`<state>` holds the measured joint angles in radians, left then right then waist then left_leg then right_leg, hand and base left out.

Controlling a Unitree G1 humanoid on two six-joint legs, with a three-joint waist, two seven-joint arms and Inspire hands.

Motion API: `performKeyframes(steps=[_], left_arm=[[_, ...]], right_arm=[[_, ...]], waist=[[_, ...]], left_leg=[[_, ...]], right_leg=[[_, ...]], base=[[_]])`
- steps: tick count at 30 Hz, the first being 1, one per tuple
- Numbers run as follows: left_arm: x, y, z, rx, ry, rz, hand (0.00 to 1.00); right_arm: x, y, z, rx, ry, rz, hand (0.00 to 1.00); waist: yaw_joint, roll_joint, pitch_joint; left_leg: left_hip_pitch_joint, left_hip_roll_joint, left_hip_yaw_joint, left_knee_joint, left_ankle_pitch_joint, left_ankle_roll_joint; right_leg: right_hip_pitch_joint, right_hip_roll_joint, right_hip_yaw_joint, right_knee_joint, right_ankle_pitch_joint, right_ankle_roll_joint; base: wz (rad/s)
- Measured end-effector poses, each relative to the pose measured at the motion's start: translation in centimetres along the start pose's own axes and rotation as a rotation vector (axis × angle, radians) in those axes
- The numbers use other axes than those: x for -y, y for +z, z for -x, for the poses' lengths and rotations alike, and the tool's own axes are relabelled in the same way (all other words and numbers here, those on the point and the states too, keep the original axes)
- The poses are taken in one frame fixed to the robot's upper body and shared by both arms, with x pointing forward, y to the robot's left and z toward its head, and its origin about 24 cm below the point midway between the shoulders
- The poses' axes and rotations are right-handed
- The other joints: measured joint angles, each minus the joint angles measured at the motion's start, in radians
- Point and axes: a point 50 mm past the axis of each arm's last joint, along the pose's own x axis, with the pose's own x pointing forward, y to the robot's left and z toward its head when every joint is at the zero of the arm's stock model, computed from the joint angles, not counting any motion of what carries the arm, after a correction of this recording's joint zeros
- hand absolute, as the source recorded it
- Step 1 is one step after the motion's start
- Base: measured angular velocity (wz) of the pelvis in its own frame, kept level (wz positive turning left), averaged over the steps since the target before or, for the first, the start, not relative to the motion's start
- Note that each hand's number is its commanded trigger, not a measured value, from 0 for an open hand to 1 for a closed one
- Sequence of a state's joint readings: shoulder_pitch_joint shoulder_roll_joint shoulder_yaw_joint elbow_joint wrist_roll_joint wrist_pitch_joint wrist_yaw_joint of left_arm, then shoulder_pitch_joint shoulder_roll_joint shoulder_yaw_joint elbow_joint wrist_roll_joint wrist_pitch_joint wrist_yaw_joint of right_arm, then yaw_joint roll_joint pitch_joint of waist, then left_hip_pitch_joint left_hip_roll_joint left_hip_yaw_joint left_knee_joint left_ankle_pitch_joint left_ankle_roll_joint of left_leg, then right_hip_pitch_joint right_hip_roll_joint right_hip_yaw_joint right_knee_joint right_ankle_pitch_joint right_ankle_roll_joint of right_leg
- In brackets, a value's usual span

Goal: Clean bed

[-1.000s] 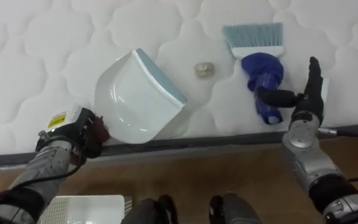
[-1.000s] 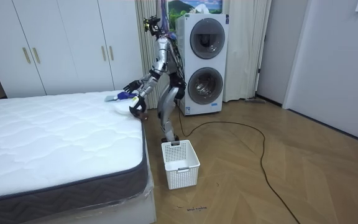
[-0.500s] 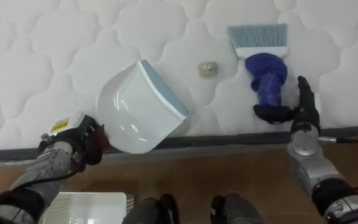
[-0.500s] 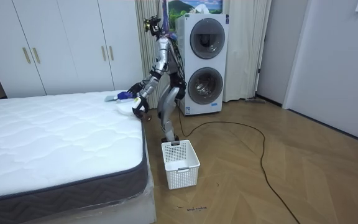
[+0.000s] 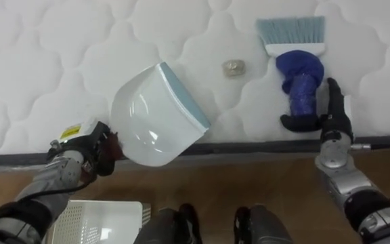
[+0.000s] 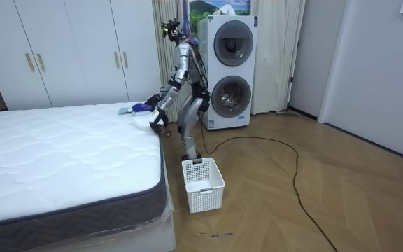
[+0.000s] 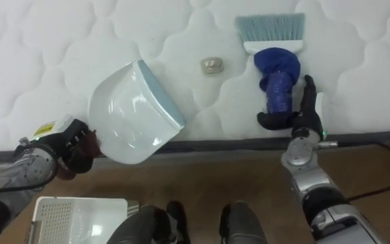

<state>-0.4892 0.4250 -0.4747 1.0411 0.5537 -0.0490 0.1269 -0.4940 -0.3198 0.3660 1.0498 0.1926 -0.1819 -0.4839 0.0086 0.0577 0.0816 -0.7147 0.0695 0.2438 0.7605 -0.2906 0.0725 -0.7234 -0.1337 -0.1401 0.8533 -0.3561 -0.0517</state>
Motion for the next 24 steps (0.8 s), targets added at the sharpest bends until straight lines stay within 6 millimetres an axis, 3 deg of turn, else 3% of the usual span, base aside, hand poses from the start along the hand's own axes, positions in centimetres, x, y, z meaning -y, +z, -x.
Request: performKeyframes(steps=[12,24], left_arm=[[-0.8,0.6,-0.3,0.009,0.023,0.002,1.00],[-0.5,0.9,-0.2,-0.004,0.014,-0.013,1.00]], right_arm=[[0.1,0.7,-0.4,0.001,-0.030,0.007,0.00],[0.1,1.5,-0.9,-0.024,-0.036,0.070,0.00]], waist=[[0.012,-0.012,0.0061],[0.021,-0.018,0.0052]], left_leg=[[-0.035,0.002,-0.004,0.035,0.000,0.002],[-0.050,0.001,-0.008,0.064,-0.001,0.003]], right_leg=[[-0.035,-0.005,-0.002,0.038,-0.005,-0.005],[-0.049,-0.009,0.000,0.068,-0.007,-0.007]], base=[[0.00],[0.00]])
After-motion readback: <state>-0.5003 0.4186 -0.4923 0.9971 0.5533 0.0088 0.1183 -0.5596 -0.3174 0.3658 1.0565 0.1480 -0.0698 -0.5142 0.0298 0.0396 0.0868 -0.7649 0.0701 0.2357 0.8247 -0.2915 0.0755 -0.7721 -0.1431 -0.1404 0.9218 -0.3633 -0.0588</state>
